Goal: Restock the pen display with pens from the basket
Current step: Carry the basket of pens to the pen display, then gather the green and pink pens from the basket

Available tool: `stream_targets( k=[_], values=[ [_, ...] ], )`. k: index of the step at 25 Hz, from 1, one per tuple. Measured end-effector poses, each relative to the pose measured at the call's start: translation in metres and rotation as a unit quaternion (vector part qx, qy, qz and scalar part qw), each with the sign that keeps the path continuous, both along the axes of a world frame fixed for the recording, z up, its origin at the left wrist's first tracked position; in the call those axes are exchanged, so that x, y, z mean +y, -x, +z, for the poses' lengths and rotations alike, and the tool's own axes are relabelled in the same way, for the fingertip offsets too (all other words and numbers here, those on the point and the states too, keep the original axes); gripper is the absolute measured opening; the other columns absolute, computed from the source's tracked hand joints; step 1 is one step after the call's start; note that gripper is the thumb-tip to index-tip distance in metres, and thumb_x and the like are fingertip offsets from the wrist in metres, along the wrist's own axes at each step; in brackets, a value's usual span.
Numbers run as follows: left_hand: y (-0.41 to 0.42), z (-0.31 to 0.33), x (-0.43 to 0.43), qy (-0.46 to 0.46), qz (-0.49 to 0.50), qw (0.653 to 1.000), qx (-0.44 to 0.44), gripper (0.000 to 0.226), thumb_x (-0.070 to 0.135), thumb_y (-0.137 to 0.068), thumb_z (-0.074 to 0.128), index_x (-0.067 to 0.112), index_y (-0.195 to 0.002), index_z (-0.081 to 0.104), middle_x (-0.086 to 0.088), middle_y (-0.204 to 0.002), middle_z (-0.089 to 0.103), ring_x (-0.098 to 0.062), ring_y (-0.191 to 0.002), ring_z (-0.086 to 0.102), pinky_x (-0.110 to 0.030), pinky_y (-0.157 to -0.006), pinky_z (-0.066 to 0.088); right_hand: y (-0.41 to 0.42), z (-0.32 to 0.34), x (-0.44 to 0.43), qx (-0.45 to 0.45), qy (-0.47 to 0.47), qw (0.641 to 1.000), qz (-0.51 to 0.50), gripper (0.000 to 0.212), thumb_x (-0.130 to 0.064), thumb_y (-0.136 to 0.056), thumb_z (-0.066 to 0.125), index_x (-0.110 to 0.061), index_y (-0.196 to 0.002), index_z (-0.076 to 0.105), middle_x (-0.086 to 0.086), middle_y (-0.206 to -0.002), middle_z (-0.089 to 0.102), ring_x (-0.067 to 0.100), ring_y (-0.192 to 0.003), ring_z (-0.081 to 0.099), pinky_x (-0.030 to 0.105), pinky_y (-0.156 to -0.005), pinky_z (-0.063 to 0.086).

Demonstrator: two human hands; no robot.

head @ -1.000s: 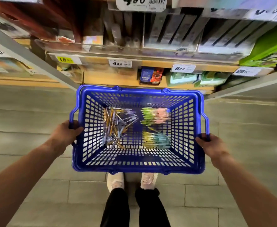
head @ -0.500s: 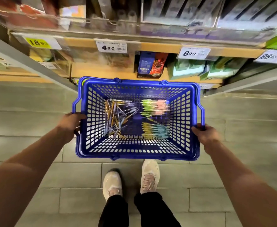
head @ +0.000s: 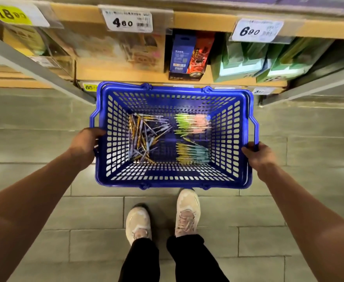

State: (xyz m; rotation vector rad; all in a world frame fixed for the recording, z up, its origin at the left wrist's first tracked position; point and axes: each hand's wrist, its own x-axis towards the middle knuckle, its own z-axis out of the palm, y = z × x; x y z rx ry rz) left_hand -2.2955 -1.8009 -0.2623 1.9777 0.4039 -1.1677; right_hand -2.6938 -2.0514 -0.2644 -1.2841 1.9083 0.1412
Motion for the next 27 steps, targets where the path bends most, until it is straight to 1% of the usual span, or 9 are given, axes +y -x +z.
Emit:
stream_targets(
  k=[3, 6, 8, 11, 14, 17, 21, 23, 27],
  values=[
    [0.001, -0.006, 0.0, -0.03, -0.054, 0.998, -0.026, 0.015, 0.005, -0.09, 0.055, 0.005, -0.102, 0.065, -0.007, -0.081, 0.065, -0.022, -0.068, 0.059, -0.032, -0.061, 0.045, 0.001, -0.004, -0.003, 0.034, -0.004, 0.998, 0.047, 0.031, -0.025, -0.094, 0.068, -0.009, -0.12, 0.064, 0.014, -0.113, 0.071, 0.034, -0.1, 0.067, 0.046, -0.092, 0.056],
    [0.002, -0.005, 0.0, -0.118, -0.161, 0.978, -0.053, 0.028, 0.012, -0.09, 0.06, 0.002, -0.115, 0.062, -0.013, -0.094, 0.067, -0.027, -0.074, 0.06, -0.035, -0.069, 0.047, -0.004, 0.006, -0.004, 0.108, -0.042, 0.989, 0.096, 0.047, -0.03, -0.094, 0.065, 0.0, -0.129, 0.056, 0.02, -0.12, 0.066, 0.037, -0.106, 0.065, 0.041, -0.088, 0.054],
    [0.006, 0.008, 0.0, -0.165, -0.203, 0.961, -0.086, 0.04, 0.017, -0.088, 0.062, 0.0, -0.124, 0.058, -0.017, -0.107, 0.067, -0.032, -0.085, 0.063, -0.037, -0.073, 0.048, -0.011, 0.025, 0.001, 0.128, -0.005, 0.987, 0.093, 0.051, -0.029, -0.095, 0.063, 0.0, -0.134, 0.051, 0.02, -0.127, 0.063, 0.036, -0.111, 0.064, 0.037, -0.086, 0.05],
    [0.013, 0.044, -0.002, -0.17, -0.24, 0.946, -0.137, 0.051, 0.017, -0.089, 0.063, 0.002, -0.136, 0.049, -0.019, -0.121, 0.063, -0.039, -0.108, 0.062, -0.045, -0.093, 0.052, -0.022, 0.068, 0.015, 0.053, 0.084, 0.992, 0.083, 0.033, -0.025, -0.096, 0.062, -0.006, -0.124, 0.061, 0.013, -0.119, 0.07, 0.029, -0.104, 0.066, 0.031, -0.086, 0.048],
    [0.03, 0.084, -0.003, -0.096, -0.253, 0.955, -0.124, 0.028, 0.013, -0.092, 0.059, 0.005, -0.119, 0.063, -0.022, -0.114, 0.069, -0.041, -0.104, 0.066, -0.051, -0.095, 0.054, -0.038, 0.109, 0.046, -0.063, 0.049, 0.994, 0.077, 0.01, -0.022, -0.096, 0.062, -0.014, -0.102, 0.066, 0.012, -0.099, 0.073, 0.027, -0.079, 0.065, 0.036, -0.073, 0.052],
    [0.069, 0.124, -0.003, -0.003, -0.191, 0.981, -0.027, 0.011, 0.013, -0.097, 0.058, 0.009, -0.1, 0.068, -0.016, -0.099, 0.073, -0.034, -0.096, 0.069, -0.046, -0.089, 0.056, -0.049, 0.131, 0.079, -0.099, 0.032, 0.985, 0.134, 0.01, -0.024, -0.097, 0.063, -0.015, -0.096, 0.068, 0.004, -0.09, 0.072, 0.025, -0.082, 0.067, 0.033, -0.076, 0.052],
    [0.13, 0.129, -0.009, 0.066, -0.098, 0.988, 0.103, 0.011, 0.016, -0.103, 0.055, 0.01, -0.102, 0.064, -0.008, -0.093, 0.072, -0.021, -0.085, 0.067, -0.035, -0.081, 0.054, -0.055, 0.112, 0.103, -0.076, -0.006, 0.972, 0.222, 0.004, -0.024, -0.095, 0.064, -0.024, -0.098, 0.067, -0.008, -0.094, 0.07, 0.008, -0.083, 0.064, 0.006, -0.064, 0.039],
    [0.152, 0.112, -0.015, 0.075, -0.074, 0.985, 0.138, 0.011, 0.017, -0.103, 0.054, 0.01, -0.102, 0.063, -0.007, -0.092, 0.071, -0.021, -0.085, 0.066, -0.035, -0.08, 0.052, -0.058, 0.089, 0.102, -0.063, -0.038, 0.962, 0.261, 0.008, -0.021, -0.095, 0.064, -0.023, -0.102, 0.067, -0.007, -0.099, 0.07, 0.007, -0.085, 0.063, 0.002, -0.064, 0.038],
    [0.173, 0.051, -0.034, 0.075, 0.006, 0.984, 0.163, 0.011, 0.011, -0.101, 0.056, 0.01, -0.095, 0.064, -0.008, -0.085, 0.07, -0.021, -0.075, 0.064, -0.032, -0.073, 0.051, -0.069, 0.024, 0.08, -0.017, -0.09, 0.94, 0.328, 0.02, -0.014, -0.096, 0.062, -0.014, -0.115, 0.066, 0.005, -0.113, 0.069, 0.023, -0.106, 0.065, 0.026, -0.091, 0.05]
  ],
)
